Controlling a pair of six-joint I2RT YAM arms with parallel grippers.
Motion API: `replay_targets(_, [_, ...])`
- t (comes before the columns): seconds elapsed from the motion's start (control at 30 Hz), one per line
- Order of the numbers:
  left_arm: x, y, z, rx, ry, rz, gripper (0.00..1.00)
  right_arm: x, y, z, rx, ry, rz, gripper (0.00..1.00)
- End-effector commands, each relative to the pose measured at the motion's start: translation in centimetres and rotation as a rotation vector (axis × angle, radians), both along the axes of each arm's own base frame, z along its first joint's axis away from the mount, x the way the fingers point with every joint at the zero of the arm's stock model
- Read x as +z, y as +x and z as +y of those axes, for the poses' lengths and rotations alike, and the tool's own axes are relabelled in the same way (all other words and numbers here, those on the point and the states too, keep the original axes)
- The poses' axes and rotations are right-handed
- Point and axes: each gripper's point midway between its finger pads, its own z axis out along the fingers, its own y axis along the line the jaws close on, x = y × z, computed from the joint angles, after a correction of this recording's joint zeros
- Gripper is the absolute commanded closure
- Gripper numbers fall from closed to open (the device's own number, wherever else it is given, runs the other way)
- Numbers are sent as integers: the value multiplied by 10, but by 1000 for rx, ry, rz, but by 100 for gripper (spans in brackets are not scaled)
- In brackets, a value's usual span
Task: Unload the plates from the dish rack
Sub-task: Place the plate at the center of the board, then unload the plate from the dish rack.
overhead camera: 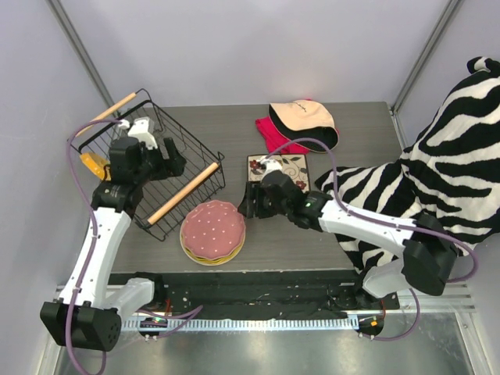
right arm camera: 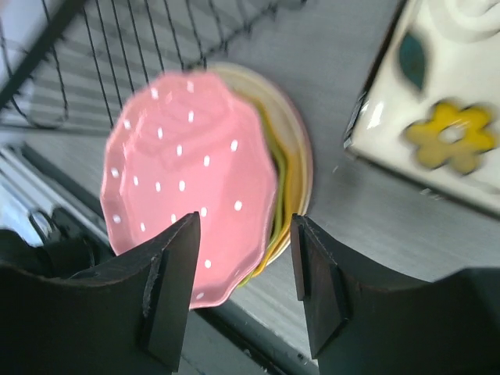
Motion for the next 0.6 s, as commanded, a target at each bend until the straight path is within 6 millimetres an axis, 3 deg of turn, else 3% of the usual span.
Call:
replay_targets(0.0, [35,-1,54,222,102,-95,14,58,34,-29,-86,73,-143,42])
replay_targets(0.03, [34,-2,69,283,110,-92,12,63,44,-40,-114,76,-156,42])
replay_targets(0.1, [31,-7,79,328,109,-84,9,76,49,-50,-119,111,-181,42])
replay_targets(0.13, [34,-11,103,414,107,-95,5,79,54,-56,-128,118,-190,41])
replay_targets(0.17, [34,-12,111,447,97,-100,3,82,63,-67,-154,127,-196,41])
replay_targets(0.33, [30,-12,168,645,13,-116,2,104,77,-79,-126,209,-234,41])
replay_targets(0.4, [31,-9,176,670,-60,-133,2,110,88,-91,-142,225,-252,41])
replay_targets(0.43, [35,-8,189,710,-72,-161,2,113,88,-93,-130,239,-251,41])
replay_targets(0.57, [25,1,209,763,-94,-145,4,109,94,-116,-158,244,-255,41])
